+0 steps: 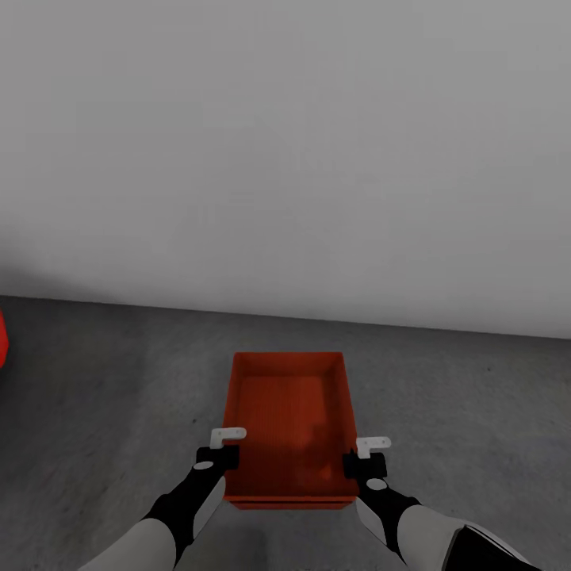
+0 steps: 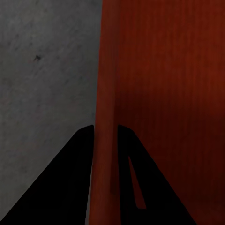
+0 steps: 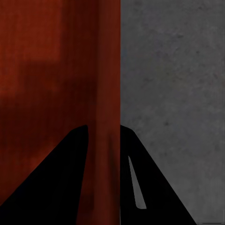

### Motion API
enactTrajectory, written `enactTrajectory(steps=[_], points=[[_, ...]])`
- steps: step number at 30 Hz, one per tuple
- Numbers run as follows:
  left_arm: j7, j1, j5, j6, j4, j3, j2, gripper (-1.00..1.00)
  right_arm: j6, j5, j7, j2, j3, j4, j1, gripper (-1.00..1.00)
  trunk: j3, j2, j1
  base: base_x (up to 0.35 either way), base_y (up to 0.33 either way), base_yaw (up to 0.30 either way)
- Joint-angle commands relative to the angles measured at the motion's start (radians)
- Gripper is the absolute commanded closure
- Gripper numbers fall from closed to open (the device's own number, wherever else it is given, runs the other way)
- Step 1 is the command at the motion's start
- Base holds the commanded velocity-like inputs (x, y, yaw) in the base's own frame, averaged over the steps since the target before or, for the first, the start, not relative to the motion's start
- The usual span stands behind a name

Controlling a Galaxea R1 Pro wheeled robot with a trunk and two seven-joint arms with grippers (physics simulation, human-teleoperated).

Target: Move the two storage containers from the living room to the garage. In the garage, place one container on the floor and stack the other container on top of it (either order is fine).

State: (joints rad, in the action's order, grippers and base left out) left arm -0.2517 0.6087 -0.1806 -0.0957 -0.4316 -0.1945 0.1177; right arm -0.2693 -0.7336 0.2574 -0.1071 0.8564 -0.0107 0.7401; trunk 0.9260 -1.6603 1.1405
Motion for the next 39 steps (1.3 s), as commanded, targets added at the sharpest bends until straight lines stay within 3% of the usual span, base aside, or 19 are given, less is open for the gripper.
enactTrajectory(steps=[1, 35, 39], points=[[-0.014, 0.0, -0.062, -0.007, -0.001, 0.012, -0.001, 1.0, -0.013, 0.008, 0.0, 0.0, -0.046, -0.003, 0.0, 1.0, 0.001, 0.0, 0.0, -0.034, 0.0, 0.0], [-0.014, 0.0, -0.061, -0.007, 0.015, 0.012, -0.002, 1.0, -0.013, 0.008, 0.0, 0.0, -0.046, -0.003, 0.001, 1.0, 0.001, 0.0, 0.0, -0.002, 0.0, 0.0], [-0.014, 0.0, -0.06, -0.007, 0.021, 0.012, -0.001, 1.0, -0.013, 0.008, 0.0, 0.0, -0.046, -0.003, 0.001, 1.0, 0.013, -0.028, 0.015, 0.0, 0.0, 0.0]])
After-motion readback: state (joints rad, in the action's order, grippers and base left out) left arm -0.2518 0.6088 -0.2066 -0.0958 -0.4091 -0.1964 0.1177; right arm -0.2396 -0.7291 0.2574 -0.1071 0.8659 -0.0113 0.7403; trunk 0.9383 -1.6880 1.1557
